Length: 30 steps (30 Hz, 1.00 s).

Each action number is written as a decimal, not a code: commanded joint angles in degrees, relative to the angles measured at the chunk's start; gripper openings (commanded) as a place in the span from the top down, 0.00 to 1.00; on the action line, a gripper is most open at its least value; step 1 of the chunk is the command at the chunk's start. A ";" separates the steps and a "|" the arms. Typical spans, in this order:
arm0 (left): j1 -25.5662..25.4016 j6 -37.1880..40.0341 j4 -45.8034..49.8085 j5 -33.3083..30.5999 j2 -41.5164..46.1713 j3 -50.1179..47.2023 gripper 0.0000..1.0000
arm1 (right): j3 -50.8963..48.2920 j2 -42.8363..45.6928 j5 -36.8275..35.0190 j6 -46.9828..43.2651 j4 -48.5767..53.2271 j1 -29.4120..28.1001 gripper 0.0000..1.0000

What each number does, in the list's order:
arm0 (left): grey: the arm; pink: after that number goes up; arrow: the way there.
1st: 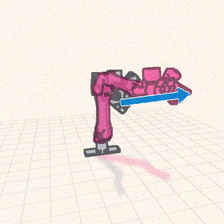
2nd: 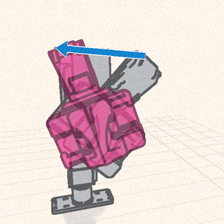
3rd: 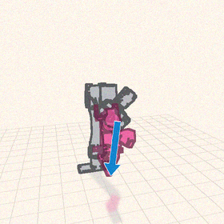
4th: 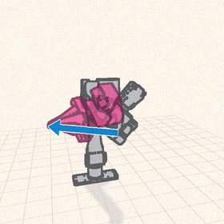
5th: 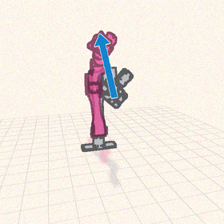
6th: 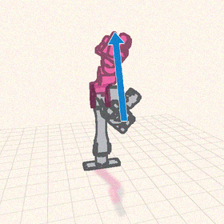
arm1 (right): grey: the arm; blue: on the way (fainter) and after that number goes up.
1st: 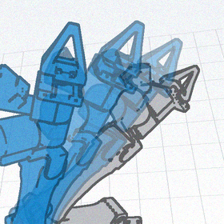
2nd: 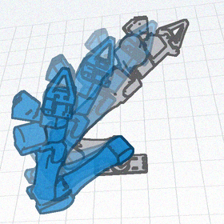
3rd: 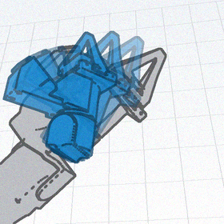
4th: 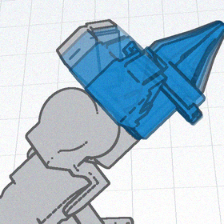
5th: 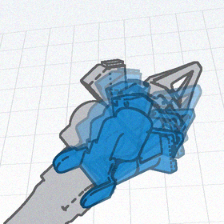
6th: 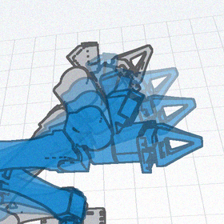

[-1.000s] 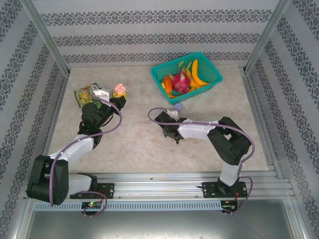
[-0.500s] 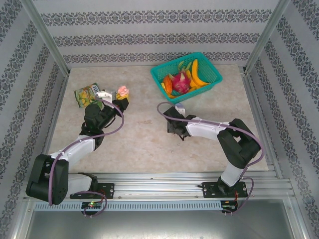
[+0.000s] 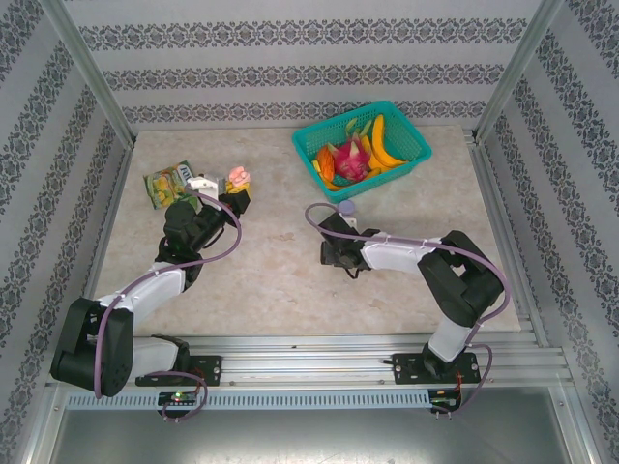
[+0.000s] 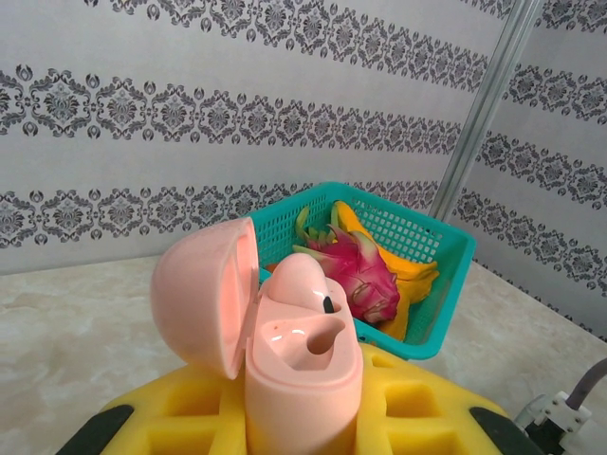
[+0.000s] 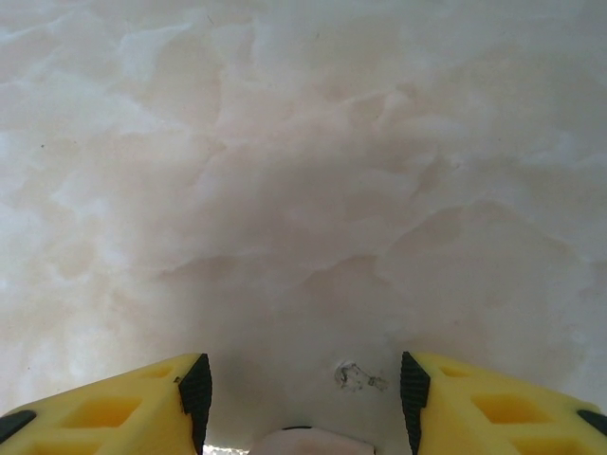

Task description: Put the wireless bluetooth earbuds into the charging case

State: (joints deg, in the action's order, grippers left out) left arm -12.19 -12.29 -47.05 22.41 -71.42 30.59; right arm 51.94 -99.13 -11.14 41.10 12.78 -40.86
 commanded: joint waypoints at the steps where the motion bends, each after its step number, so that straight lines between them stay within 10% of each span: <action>1: -0.99 0.26 -1.74 -0.24 -0.26 -0.29 1.00 | -2.00 -0.48 4.53 2.43 -1.00 -2.73 0.43; 19: -1.07 0.61 -2.69 -0.65 -0.92 -0.80 1.00 | -2.81 9.09 0.57 8.82 2.90 -9.81 0.46; 30: -1.02 0.62 -3.16 -1.66 -0.90 -0.93 1.00 | -3.02 15.13 -3.54 32.85 11.91 -5.41 0.46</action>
State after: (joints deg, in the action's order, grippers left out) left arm -12.45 -12.27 -47.11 21.78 -72.05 30.15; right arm 49.19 -84.71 -12.71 63.68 20.23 -46.28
